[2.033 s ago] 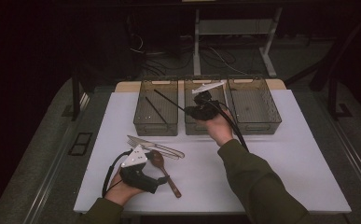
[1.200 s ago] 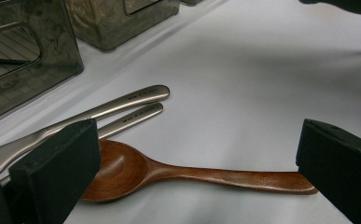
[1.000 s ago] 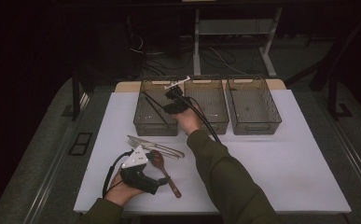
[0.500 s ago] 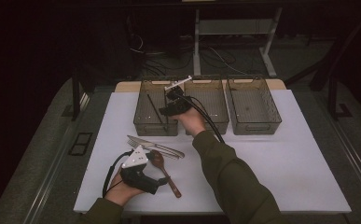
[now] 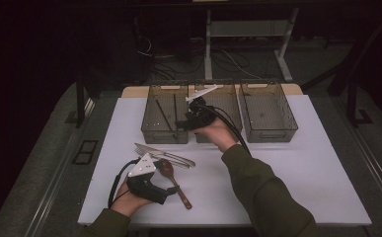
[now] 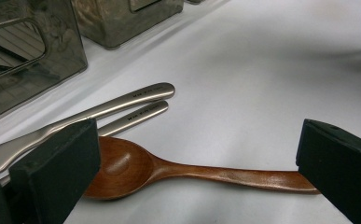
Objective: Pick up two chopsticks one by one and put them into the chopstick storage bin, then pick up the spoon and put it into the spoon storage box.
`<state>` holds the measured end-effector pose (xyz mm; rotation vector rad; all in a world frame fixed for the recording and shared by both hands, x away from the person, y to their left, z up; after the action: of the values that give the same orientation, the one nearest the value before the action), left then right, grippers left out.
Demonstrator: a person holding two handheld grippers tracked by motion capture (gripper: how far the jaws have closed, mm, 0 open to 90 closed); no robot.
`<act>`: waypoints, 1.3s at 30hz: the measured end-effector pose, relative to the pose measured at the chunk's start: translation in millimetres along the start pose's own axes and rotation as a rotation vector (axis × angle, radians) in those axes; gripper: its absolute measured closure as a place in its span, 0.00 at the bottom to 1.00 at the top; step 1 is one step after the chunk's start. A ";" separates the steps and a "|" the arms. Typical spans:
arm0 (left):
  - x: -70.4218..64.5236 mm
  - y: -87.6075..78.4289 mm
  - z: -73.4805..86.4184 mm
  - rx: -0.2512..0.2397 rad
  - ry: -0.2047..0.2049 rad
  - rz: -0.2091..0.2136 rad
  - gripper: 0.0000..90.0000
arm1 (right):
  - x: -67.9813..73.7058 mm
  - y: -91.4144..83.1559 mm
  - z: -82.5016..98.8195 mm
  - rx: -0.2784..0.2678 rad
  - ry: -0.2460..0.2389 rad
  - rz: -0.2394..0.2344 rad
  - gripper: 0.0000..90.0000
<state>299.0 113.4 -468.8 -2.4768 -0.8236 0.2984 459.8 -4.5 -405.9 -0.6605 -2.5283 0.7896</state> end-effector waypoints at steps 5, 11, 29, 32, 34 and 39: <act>-0.2 0.3 -0.6 0.001 -0.001 0.002 0.00 | 1.5 -25.5 8.8 -0.030 -0.024 -0.013 0.41; 0.2 -1.1 -0.2 -0.003 -0.007 0.000 0.00 | 4.0 -50.4 21.0 -0.065 -0.030 -0.038 0.39; 0.7 -0.7 0.0 0.000 -0.010 -0.007 0.00 | 3.3 -101.6 86.5 -0.127 -0.047 -0.074 0.30; 1.2 -0.8 0.1 0.002 -0.011 -0.009 0.00 | 2.0 -109.2 99.3 -0.112 -0.057 -0.044 0.27; 1.4 -0.8 0.1 0.002 -0.005 -0.010 0.00 | 2.4 -111.7 104.2 -0.108 -0.062 -0.045 0.26; 0.8 -1.0 0.1 0.003 -0.014 -0.015 0.00 | 1.3 -126.1 131.0 -0.105 -0.052 -0.023 0.23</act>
<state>299.1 114.7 -468.4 -2.4672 -0.8463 0.3113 353.0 -150.2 -427.7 -0.6515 -2.6344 0.6782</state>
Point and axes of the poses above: each handheld gripper's, and its own axes: y roughly forward along the jaws, z roughly out of its underside, x roughly to its left, the point moved 7 cm from there along y, roughly forward along the jaws, and after that the axes turned 5 degrees about -z, right-handed, at the moved point
